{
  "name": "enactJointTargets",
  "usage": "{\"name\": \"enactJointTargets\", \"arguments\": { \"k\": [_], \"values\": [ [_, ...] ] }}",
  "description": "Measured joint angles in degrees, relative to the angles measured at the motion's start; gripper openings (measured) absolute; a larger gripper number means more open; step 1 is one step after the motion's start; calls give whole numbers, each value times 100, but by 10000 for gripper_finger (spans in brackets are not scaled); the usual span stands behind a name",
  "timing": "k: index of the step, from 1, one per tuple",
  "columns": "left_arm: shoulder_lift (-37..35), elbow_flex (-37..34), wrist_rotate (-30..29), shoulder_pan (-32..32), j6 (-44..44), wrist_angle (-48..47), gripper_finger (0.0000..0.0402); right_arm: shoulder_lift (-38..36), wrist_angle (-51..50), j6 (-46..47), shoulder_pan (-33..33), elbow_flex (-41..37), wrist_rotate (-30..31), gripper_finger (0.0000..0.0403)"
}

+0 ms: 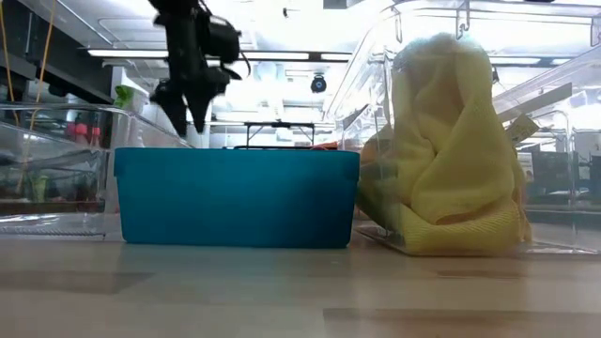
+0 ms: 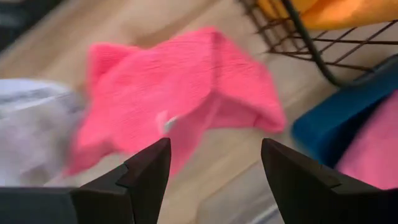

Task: Sort microfiber towel by color & place in baskets
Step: Put the bottom pink microfiber cloth into the blue bin

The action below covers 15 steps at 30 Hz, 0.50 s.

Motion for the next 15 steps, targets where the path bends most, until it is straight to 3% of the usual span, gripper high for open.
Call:
{"name": "enactJointTargets", "arguments": {
  "k": [3,8,15],
  "values": [
    [85,-393,-14,-80,127,677,239,7,-99,42,27,0,16,298],
    [326,-717,-557,-128,701,1064,239,9,-97,59,105,0,225,298],
    [1083,-841,-85,188,1619,1458,239,9,-101,310,120,-2,302,298]
  ]
}}
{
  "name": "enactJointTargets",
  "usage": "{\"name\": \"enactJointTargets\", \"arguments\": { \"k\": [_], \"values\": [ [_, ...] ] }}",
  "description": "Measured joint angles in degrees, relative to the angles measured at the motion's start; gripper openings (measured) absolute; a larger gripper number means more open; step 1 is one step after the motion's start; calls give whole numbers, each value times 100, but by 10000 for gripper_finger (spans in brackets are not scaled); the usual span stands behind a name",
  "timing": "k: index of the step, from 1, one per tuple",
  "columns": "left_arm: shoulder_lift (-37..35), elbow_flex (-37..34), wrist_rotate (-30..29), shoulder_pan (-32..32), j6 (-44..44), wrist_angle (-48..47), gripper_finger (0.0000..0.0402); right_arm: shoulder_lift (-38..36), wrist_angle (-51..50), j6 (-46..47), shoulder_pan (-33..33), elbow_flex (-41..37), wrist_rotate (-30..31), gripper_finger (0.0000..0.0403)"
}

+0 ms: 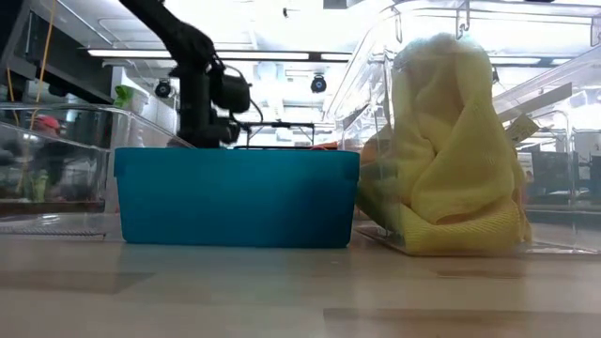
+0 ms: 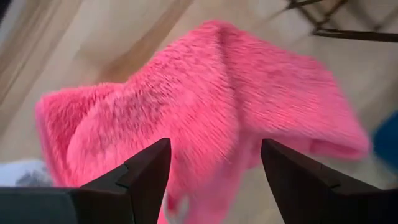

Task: Sort microfiber towel by color & place in baskets
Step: Put the bottom pink microfiber cloth into the blue bin

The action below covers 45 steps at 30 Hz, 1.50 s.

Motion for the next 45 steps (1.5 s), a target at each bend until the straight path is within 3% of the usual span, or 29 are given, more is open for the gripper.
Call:
{"name": "enactJointTargets", "arguments": {
  "k": [10,12,15,16,18,30,33,37,41,45],
  "values": [
    [977,19,8,6,88,174,224,2,0,179,39,-3,216,298],
    [1007,26,-1,-64,126,125,187,2,0,180,39,-4,223,298],
    [881,5,-83,-156,153,81,84,2,0,176,39,-4,271,298],
    [784,-2,-83,-183,146,49,44,2,0,152,39,-4,277,298],
    [459,-7,-98,-189,64,64,18,2,-1,138,39,-4,292,298],
    [-2638,44,-817,-475,-999,17,2,0,1,-167,39,-4,633,298],
    [-3191,51,-735,-1048,-1656,188,1,-65,-4,-313,39,-7,698,298],
    [-3332,52,-756,-2504,-2458,689,1,-258,-50,-479,39,-7,801,298],
    [-2979,44,-1660,-4001,-3092,1042,1,-460,-282,-614,37,-7,1004,298],
    [-2351,-28,-2392,-4985,-3385,1529,0,-602,-547,-622,35,-7,1154,298]
  ]
}}
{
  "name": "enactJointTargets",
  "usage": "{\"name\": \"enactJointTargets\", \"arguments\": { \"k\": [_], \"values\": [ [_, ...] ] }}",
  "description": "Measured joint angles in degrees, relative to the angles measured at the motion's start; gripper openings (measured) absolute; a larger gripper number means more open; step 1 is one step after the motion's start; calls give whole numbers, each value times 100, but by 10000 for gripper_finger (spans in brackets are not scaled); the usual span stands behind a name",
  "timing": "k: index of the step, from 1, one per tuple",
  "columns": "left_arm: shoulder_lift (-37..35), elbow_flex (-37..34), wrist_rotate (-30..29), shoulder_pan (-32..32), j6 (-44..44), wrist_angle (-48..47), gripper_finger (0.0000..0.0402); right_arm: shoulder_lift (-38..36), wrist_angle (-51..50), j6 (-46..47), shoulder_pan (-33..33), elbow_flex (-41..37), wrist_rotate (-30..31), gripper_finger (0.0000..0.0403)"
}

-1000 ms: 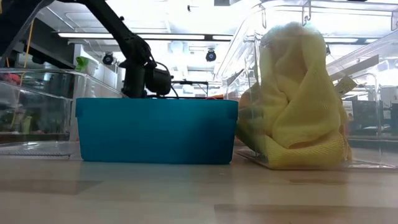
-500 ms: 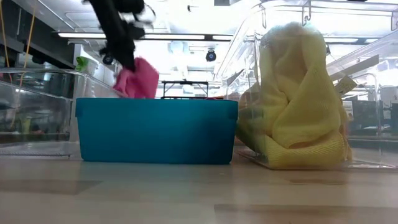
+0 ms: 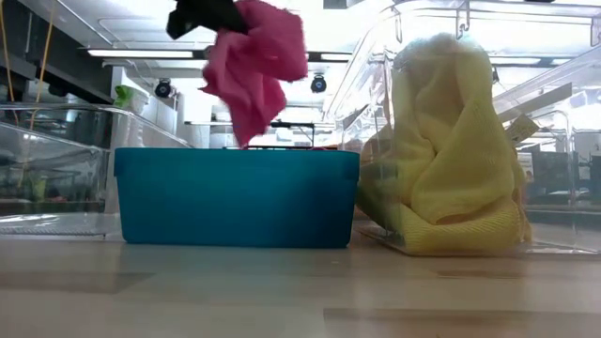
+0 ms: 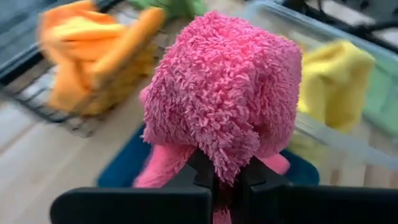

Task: Sort microfiber towel by color & place in baskets
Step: Put the bottom pink microfiber cloth into the blue bin, then put the right green microfiber cloth into the left transparent bin

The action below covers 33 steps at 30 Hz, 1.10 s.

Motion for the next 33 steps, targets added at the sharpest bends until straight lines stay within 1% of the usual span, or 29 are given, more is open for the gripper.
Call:
{"name": "enactJointTargets", "arguments": {
  "k": [3,5,7,10,11,12,15,19,22,26,28,30,32,33],
  "values": [
    [600,0,-91,-364,355,310,0,-18,-139,-1,-2,0,18,298],
    [1011,-2,84,-405,846,469,0,-17,-185,-6,-2,0,16,298],
    [1320,-4,535,-309,1228,528,0,-11,-209,-43,-2,0,16,298],
    [1644,133,1611,-80,1414,183,0,-10,-346,-43,0,0,14,298],
    [1716,171,1863,-4,1450,43,1,-10,-392,-45,2,0,12,298],
    [1743,193,2072,66,1510,-28,2,-10,-446,-43,2,0,9,298],
    [1733,229,2392,245,1807,19,18,-10,-608,10,2,0,-8,298],
    [1706,234,2736,468,2144,7,58,-10,-673,5,2,0,-12,298],
    [1704,383,2993,609,2279,-219,102,-21,-742,5,2,0,-79,298],
    [1704,744,2972,675,2321,-699,165,-27,-1080,136,2,0,-353,298],
    [1704,1045,2967,671,2437,-1076,192,-27,-1487,473,4,0,-413,298],
    [1704,1447,2917,660,2501,-1758,211,-27,-2043,1028,4,0,-387,298],
    [1681,1815,2755,656,2323,-2527,221,3,-2729,1750,4,0,-291,298],
    [1606,1900,2642,653,2225,-2758,223,35,-3091,2070,4,0,-272,298]
  ]
}}
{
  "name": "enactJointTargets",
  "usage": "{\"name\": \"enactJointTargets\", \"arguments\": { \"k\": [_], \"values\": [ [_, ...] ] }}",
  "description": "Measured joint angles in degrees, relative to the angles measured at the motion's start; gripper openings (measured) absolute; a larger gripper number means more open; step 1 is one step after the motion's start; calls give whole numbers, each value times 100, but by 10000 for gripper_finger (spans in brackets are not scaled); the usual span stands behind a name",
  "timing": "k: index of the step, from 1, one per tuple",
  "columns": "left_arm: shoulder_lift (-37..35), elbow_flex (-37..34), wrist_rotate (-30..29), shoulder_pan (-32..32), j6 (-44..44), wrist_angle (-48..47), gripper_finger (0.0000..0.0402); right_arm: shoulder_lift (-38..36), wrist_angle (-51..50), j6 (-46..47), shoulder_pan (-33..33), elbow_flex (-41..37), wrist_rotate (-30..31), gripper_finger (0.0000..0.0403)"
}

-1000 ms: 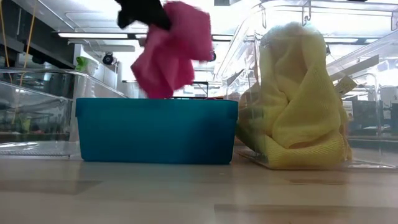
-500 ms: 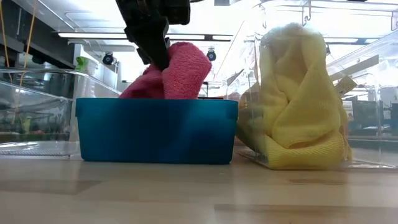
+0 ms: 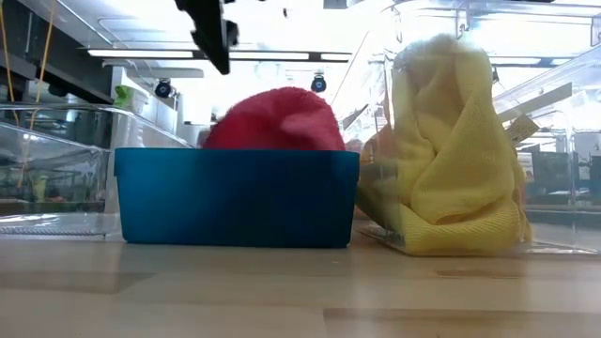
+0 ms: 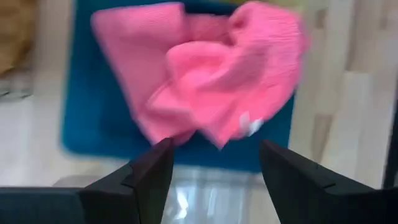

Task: Sort microfiber towel by color & place in baskets
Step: Put the right green microfiber cloth into the left transparent bin

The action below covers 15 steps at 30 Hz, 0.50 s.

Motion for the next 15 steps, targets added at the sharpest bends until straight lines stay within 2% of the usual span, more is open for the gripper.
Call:
{"name": "enactJointTargets", "arguments": {
  "k": [4,6,10,15],
  "values": [
    [-622,-274,-980,-95,-167,201,225,159,-1278,1174,-73,-179,278,298],
    [-1004,-693,-1326,-122,-251,622,225,155,-1431,1662,-214,-488,396,298],
    [-1952,-1774,-1203,-107,-835,1469,225,126,-920,1627,-974,-1282,203,298],
    [-3081,-2811,-1209,-155,-1539,2315,225,60,583,686,-2661,-2083,-492,298]
  ]
}}
